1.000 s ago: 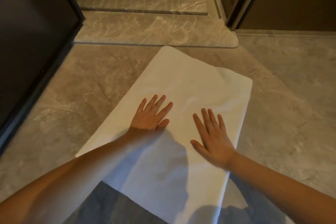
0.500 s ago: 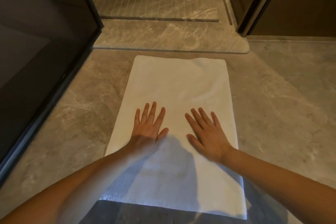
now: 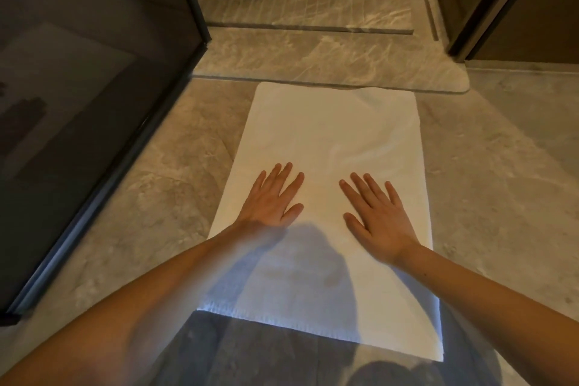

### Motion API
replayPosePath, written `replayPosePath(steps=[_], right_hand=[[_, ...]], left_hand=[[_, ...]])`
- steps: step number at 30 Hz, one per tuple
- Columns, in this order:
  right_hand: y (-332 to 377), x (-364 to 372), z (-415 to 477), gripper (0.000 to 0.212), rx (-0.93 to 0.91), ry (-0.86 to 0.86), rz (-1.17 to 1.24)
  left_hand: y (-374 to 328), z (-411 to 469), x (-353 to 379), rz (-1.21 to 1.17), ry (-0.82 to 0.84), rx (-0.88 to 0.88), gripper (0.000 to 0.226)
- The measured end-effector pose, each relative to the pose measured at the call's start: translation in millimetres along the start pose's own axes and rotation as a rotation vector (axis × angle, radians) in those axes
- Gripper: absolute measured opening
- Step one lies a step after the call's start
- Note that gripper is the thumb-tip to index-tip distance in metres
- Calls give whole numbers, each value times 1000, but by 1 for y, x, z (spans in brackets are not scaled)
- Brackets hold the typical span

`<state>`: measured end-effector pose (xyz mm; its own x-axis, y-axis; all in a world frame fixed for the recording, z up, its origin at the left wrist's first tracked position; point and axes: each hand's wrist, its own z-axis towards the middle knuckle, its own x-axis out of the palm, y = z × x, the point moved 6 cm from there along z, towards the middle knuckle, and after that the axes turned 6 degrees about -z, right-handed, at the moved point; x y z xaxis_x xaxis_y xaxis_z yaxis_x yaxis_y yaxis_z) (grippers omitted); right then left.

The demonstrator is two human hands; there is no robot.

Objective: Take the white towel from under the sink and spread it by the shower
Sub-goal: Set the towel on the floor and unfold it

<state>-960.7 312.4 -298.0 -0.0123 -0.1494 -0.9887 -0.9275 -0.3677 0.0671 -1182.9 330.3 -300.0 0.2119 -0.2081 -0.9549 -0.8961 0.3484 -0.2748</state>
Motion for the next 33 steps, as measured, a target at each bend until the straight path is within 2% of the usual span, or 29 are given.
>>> replayPosePath(steps=[4,9,13,21,25,28,33], right_hand=[[-1,0,-1,60,-7,-5,-4],[0,-1,-1,61,-3,-7,-8],[2,-4,-2,63,2,0,-12],[2,-5,-3,63,3,9,-6],[3,-4,-4,63,-2,15,-23],[2,-5,-4,63,0,17,-27],[3,-5,-4,63,5,24,-45]], left_hand=[[34,-39,-13,-83,-133,-6,56],[69,-66,-9,-126,-112,-302,64],[65,-67,-16,-203,-161,-377,68],[69,-61,-43,-691,-345,-493,58],[81,-61,-43,-992,-347,-716,55],[84,-59,-42,-1128,-297,-819,43],[78,-53,-48,-1268,-220,-808,11]])
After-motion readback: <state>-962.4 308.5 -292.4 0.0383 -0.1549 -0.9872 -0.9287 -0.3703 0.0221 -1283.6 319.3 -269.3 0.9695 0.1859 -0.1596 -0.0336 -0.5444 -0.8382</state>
